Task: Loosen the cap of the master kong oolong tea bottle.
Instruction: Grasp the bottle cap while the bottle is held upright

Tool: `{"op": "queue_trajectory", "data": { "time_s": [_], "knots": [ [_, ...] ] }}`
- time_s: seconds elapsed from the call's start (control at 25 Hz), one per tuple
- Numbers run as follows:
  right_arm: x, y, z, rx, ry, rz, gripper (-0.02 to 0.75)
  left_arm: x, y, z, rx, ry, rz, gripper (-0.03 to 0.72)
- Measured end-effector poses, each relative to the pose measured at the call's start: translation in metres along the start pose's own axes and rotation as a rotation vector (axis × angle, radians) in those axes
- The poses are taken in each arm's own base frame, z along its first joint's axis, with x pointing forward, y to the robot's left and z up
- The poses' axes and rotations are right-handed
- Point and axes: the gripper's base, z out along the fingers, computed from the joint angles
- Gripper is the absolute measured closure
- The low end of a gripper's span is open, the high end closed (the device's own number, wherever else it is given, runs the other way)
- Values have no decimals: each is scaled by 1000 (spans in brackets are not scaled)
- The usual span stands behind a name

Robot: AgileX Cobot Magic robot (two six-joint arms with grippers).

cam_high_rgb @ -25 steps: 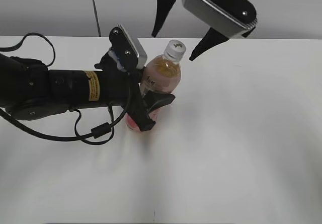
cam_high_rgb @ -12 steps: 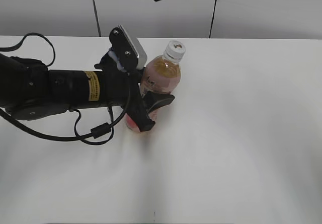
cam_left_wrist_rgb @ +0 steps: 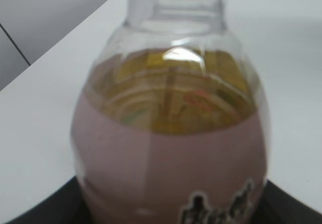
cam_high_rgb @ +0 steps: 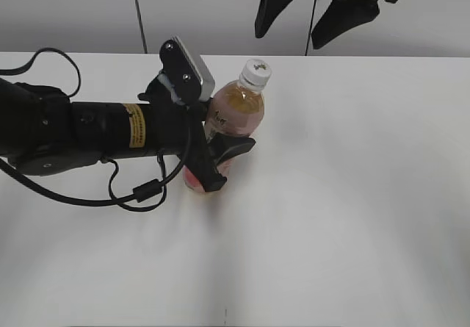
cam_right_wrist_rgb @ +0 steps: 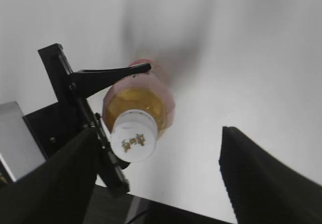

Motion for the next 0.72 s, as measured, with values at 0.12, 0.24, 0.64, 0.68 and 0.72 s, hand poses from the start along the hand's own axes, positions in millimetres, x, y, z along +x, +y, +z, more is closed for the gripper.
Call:
{"op": "queue_trajectory", "data": {
  "time_s": [0.12, 0.24, 0.64, 0.68, 0.72],
  "knots": [
    [1, 4, 3, -48, 27, 133, 174, 0, 0, 0, 1, -2, 0, 288],
    [2, 9, 10, -103, 68, 242, 174, -1, 0, 0, 5, -15, 1, 288],
    [0, 10, 36, -134, 152, 350, 218, -2, -1, 0, 9, -26, 1, 288],
    [0, 10, 36, -128, 149, 347, 232, -2, -1, 0, 9, -27, 1, 288],
    [0, 9, 36, -123, 147, 346, 246, -2, -1, 0, 9, -27, 1, 288]
  ]
}}
